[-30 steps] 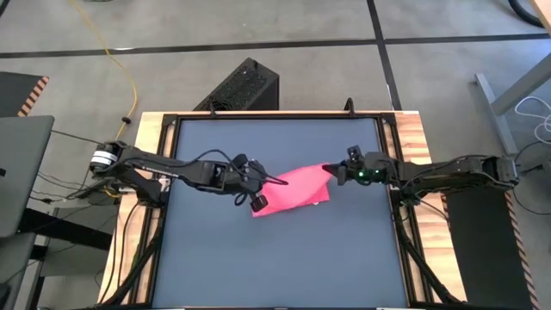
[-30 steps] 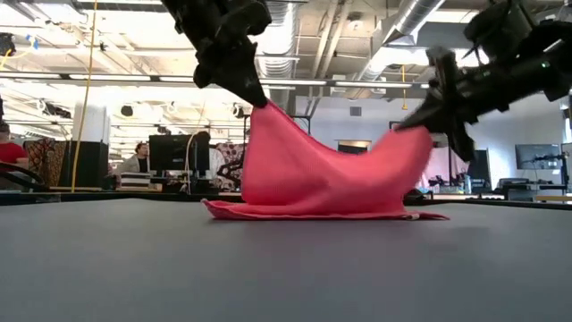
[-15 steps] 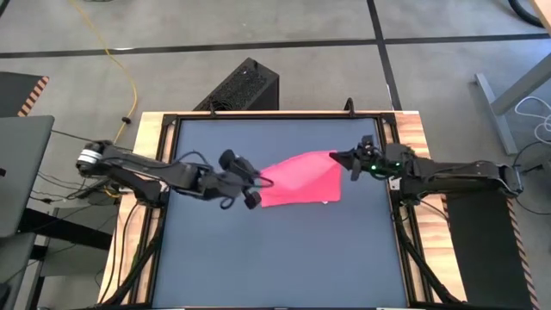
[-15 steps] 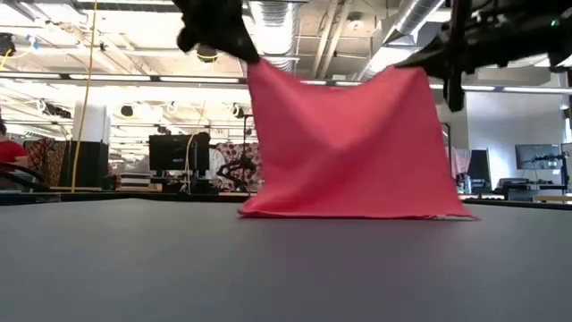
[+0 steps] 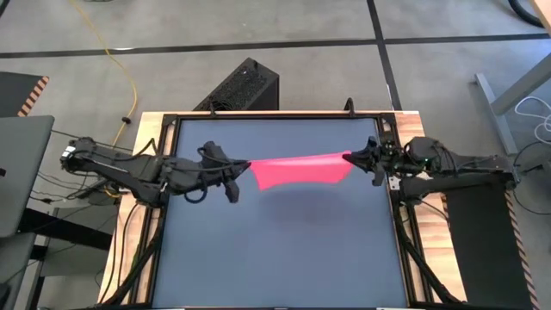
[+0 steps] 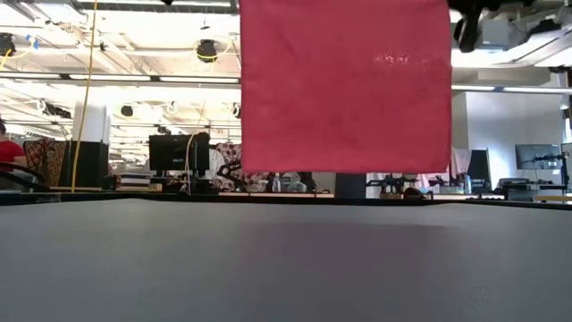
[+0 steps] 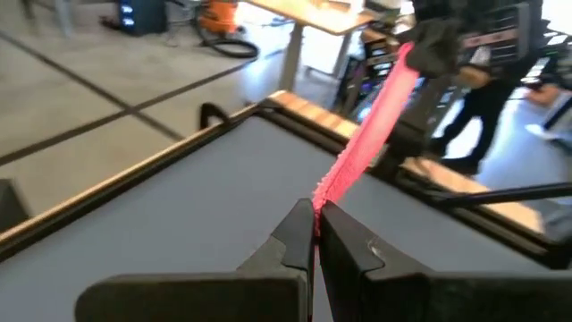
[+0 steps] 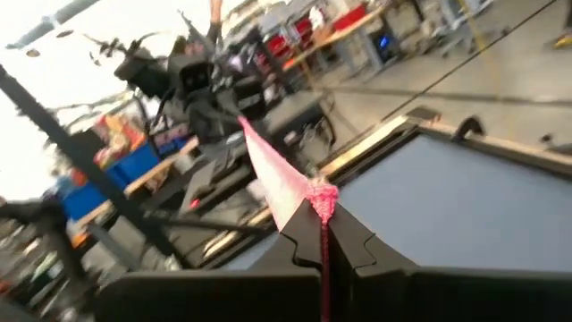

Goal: Roll towel
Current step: Fold the pink towel

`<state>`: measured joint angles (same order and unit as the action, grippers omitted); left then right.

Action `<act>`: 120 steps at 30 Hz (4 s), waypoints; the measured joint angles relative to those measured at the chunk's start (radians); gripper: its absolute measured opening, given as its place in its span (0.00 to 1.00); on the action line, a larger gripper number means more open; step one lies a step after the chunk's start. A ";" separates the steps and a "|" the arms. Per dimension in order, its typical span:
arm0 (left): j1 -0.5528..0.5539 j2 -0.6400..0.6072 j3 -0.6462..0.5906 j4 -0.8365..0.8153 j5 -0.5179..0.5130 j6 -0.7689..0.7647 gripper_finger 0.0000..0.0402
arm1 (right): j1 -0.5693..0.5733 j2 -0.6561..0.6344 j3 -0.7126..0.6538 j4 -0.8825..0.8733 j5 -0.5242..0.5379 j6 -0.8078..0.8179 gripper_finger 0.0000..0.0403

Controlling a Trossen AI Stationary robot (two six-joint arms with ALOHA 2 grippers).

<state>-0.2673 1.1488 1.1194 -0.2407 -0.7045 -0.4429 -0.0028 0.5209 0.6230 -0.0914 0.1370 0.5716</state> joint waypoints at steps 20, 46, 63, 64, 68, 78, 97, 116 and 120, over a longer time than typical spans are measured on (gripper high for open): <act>-0.315 0.014 0.000 0.229 -0.038 -0.324 0.00 | 0.737 0.351 0.244 0.055 0.651 0.101 0.03; -0.430 0.113 -0.046 -0.307 -0.224 -0.934 0.00 | 0.843 0.592 0.242 -0.277 0.912 0.510 0.04; -0.229 0.113 -0.181 -0.228 -0.082 -0.785 0.00 | 0.561 0.591 0.165 -0.481 0.742 0.553 0.05; -0.214 0.113 -0.199 -0.199 -0.061 -0.784 0.00 | 0.545 0.591 0.149 -0.469 0.715 0.562 0.05; -0.163 0.113 -0.276 -0.053 0.020 -0.745 0.00 | 0.482 0.591 0.097 -0.410 0.622 0.565 0.05; -0.064 0.112 -0.475 0.330 0.208 -0.747 0.00 | 0.334 0.589 0.060 -0.322 0.425 0.488 0.04; 0.075 0.112 -0.555 0.460 0.308 -0.622 0.00 | 0.148 0.588 0.060 -0.319 0.293 0.333 0.04; 0.250 0.111 -0.613 0.515 0.496 -0.579 0.00 | -0.017 0.593 0.014 -0.244 0.161 0.258 0.04; 0.293 0.112 -0.682 0.628 0.549 -0.618 0.00 | -0.077 0.592 -0.073 -0.088 0.058 0.279 0.04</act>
<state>0.0260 1.2606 0.4375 0.3870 -0.1555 -1.0609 -0.0796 1.1133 0.5496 -0.1796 0.1952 0.8503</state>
